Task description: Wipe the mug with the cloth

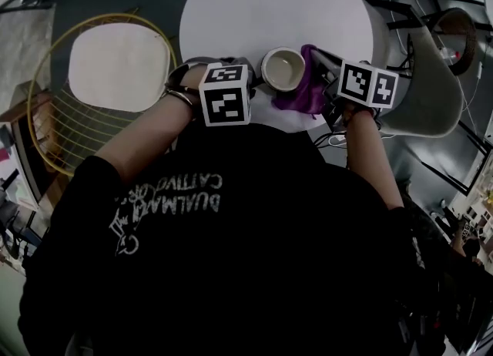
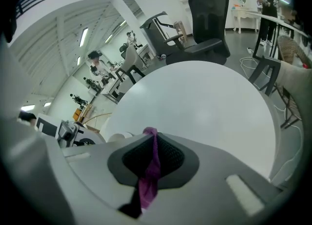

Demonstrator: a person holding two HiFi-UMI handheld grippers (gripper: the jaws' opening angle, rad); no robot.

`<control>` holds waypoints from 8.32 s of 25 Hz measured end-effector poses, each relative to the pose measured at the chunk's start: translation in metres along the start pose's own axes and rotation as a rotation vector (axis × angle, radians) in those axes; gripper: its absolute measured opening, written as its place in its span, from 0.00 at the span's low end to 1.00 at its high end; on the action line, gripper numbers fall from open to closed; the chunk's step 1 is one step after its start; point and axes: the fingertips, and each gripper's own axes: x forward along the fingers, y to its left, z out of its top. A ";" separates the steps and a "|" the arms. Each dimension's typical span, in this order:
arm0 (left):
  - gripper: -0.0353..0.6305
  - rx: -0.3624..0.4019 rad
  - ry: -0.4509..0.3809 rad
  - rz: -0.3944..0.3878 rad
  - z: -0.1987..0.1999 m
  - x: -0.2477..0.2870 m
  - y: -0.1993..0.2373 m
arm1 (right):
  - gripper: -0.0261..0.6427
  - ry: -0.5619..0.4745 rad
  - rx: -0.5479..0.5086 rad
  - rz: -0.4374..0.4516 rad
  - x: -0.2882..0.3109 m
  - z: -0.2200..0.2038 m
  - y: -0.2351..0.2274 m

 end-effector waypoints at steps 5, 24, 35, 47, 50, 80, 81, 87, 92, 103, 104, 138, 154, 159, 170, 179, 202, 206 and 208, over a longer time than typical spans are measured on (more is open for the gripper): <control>0.19 0.030 0.027 0.006 -0.002 -0.001 0.002 | 0.06 0.011 -0.007 -0.016 -0.002 -0.005 -0.003; 0.20 0.079 0.082 0.013 -0.007 0.001 0.000 | 0.06 0.109 -0.187 -0.040 0.007 -0.006 0.005; 0.20 0.137 0.132 0.031 -0.009 0.001 0.001 | 0.06 0.271 -0.504 -0.156 0.013 -0.013 0.008; 0.20 0.116 0.124 0.027 -0.009 0.002 0.004 | 0.06 0.304 -0.714 -0.218 0.015 -0.009 0.017; 0.20 0.112 0.122 0.020 -0.008 0.002 0.004 | 0.06 0.304 -0.717 -0.224 0.015 -0.008 0.018; 0.20 -0.029 0.064 0.028 -0.010 0.000 0.008 | 0.06 0.226 -0.731 -0.151 0.029 -0.002 0.051; 0.20 -0.037 0.061 0.030 -0.011 0.000 0.008 | 0.05 0.224 -0.733 -0.153 0.030 -0.002 0.052; 0.20 -0.052 0.061 0.033 -0.010 0.000 0.009 | 0.05 0.216 -0.740 -0.165 0.029 -0.001 0.053; 0.20 -0.058 0.063 0.032 -0.009 -0.001 0.009 | 0.05 0.216 -0.742 -0.161 0.027 -0.001 0.056; 0.20 -0.086 0.047 0.036 -0.009 -0.001 0.010 | 0.05 0.191 -0.740 -0.158 0.029 -0.001 0.061; 0.20 -0.089 0.047 0.036 -0.009 -0.002 0.010 | 0.05 0.190 -0.740 -0.155 0.029 -0.001 0.062; 0.20 -0.145 0.055 0.049 -0.009 -0.004 0.014 | 0.05 0.167 -0.788 -0.101 0.032 -0.007 0.085; 0.20 -0.181 0.047 0.063 -0.007 -0.001 0.016 | 0.05 0.165 -0.809 -0.078 0.028 -0.016 0.092; 0.19 -0.198 0.042 0.070 -0.006 -0.001 0.016 | 0.05 0.169 -0.816 -0.069 0.027 -0.020 0.095; 0.19 -0.204 0.045 0.099 -0.003 0.004 0.018 | 0.05 0.182 -0.838 -0.045 0.026 -0.032 0.099; 0.18 -0.221 -0.010 0.162 0.000 0.002 0.022 | 0.05 0.185 -0.844 -0.040 0.021 -0.039 0.105; 0.18 -0.209 -0.056 0.142 -0.015 -0.005 0.019 | 0.06 0.178 -0.772 -0.059 0.026 -0.065 0.134; 0.18 -0.204 -0.058 0.133 -0.014 -0.004 0.017 | 0.06 0.169 -0.753 -0.057 0.026 -0.066 0.133; 0.18 -0.197 -0.058 0.128 -0.015 -0.004 0.016 | 0.06 0.168 -0.743 -0.051 0.027 -0.068 0.134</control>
